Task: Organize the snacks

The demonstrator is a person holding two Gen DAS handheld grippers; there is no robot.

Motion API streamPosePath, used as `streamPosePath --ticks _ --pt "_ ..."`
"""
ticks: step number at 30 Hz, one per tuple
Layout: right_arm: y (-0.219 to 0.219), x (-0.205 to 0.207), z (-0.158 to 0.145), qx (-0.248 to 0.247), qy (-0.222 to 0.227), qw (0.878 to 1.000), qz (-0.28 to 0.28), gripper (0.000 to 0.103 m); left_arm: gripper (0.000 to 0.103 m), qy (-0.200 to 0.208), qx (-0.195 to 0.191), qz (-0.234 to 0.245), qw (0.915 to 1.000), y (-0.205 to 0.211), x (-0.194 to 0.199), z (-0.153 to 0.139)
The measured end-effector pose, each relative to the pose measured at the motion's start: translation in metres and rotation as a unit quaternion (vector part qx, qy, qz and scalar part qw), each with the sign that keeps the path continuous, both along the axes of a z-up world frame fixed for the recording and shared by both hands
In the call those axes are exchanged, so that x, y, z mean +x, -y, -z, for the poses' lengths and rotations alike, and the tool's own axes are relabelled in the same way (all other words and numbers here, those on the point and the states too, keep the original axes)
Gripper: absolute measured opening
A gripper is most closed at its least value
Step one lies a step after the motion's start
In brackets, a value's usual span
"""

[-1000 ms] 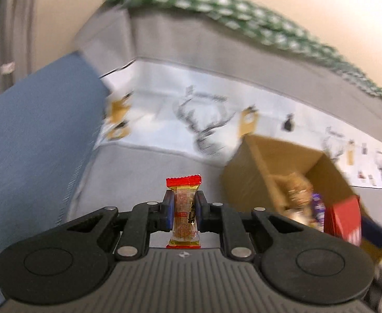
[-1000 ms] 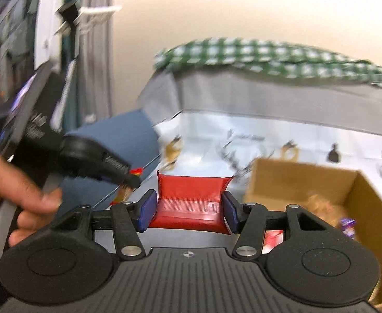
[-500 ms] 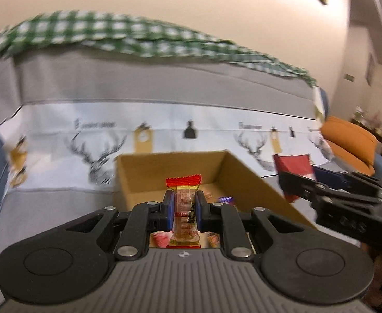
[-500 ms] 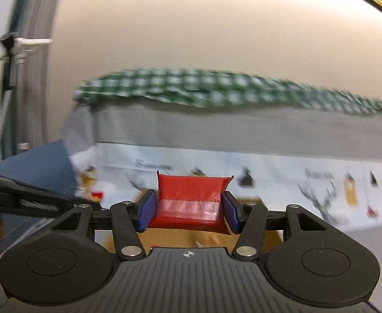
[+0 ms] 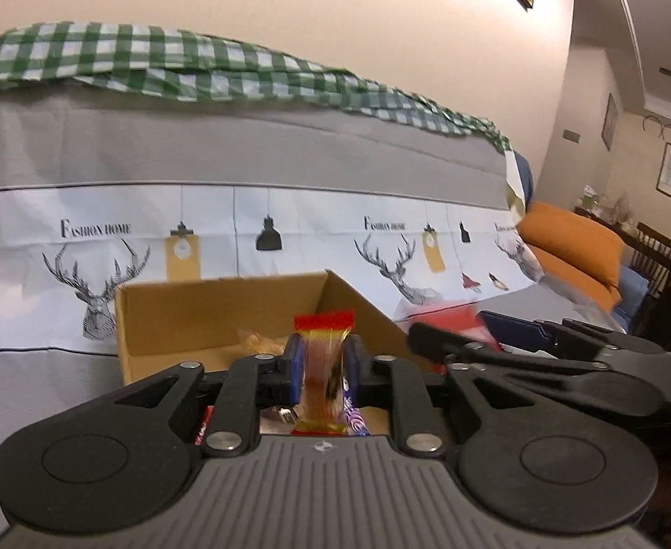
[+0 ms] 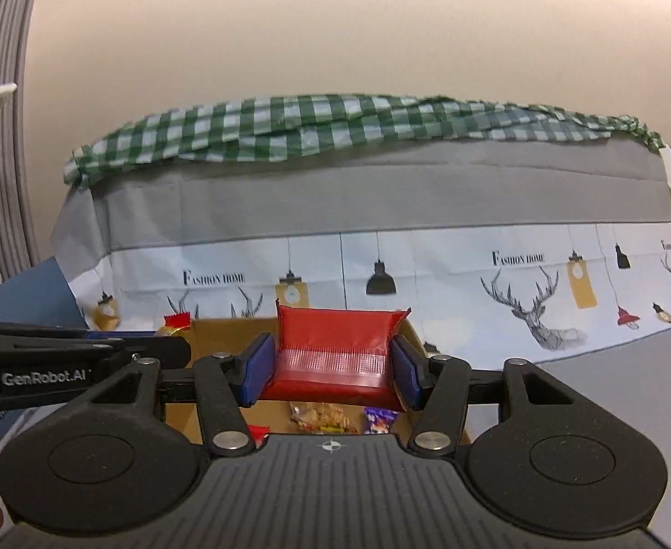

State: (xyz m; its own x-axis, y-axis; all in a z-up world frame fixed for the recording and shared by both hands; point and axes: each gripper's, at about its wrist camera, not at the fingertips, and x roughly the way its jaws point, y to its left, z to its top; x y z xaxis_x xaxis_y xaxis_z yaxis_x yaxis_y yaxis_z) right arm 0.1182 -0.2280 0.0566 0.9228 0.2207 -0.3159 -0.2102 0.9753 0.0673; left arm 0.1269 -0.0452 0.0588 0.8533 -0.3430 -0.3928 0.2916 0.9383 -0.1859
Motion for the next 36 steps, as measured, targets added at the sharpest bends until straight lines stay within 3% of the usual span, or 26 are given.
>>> streamPosePath --ticks 1,4,6,10,15,18,24,25,30,34,36 --pt "-0.002 0.001 0.002 -0.007 -0.006 1.000 0.009 0.077 0.044 0.008 0.005 -0.004 0.9999 0.000 -0.002 0.000" --pt "-0.001 0.004 0.002 -0.009 -0.003 0.999 0.044 0.098 0.059 0.026 0.012 -0.009 0.9995 -0.004 -0.006 -0.001" --pt "0.003 0.005 0.003 0.001 -0.011 0.999 0.050 0.099 0.064 0.028 0.015 -0.012 0.9994 -0.007 -0.008 0.000" --pt "0.004 0.006 0.006 0.004 -0.018 0.998 0.058 0.102 0.084 0.041 0.034 -0.015 0.9985 -0.013 -0.019 0.000" --pt "0.006 -0.005 0.004 0.014 -0.014 0.998 0.059 0.102 0.088 0.068 0.062 -0.028 0.9954 -0.014 -0.050 -0.001" --pt "0.010 -0.017 -0.001 0.021 -0.004 0.998 0.059 0.102 0.093 0.071 0.043 -0.057 0.9949 -0.018 -0.073 0.001" --pt "0.027 -0.056 -0.002 0.050 -0.030 0.997 0.055 0.102 0.094 0.025 0.029 -0.087 0.9955 -0.014 -0.129 0.018" --pt "0.031 -0.066 0.001 0.052 -0.036 0.997 0.049 0.102 0.102 0.020 0.021 -0.091 0.9954 -0.014 -0.138 0.020" --pt "0.039 -0.110 0.022 0.038 -0.050 0.997 0.034 0.102 0.103 -0.004 0.006 -0.123 0.9924 -0.005 -0.169 0.034" --pt "0.036 -0.123 0.021 0.035 -0.045 0.998 0.026 0.102 0.103 -0.043 0.009 -0.146 0.9883 0.003 -0.177 0.055" --pt "0.032 -0.117 0.025 0.019 -0.066 0.997 0.028 0.102 0.103 -0.062 0.018 -0.145 0.9873 0.005 -0.173 0.059"
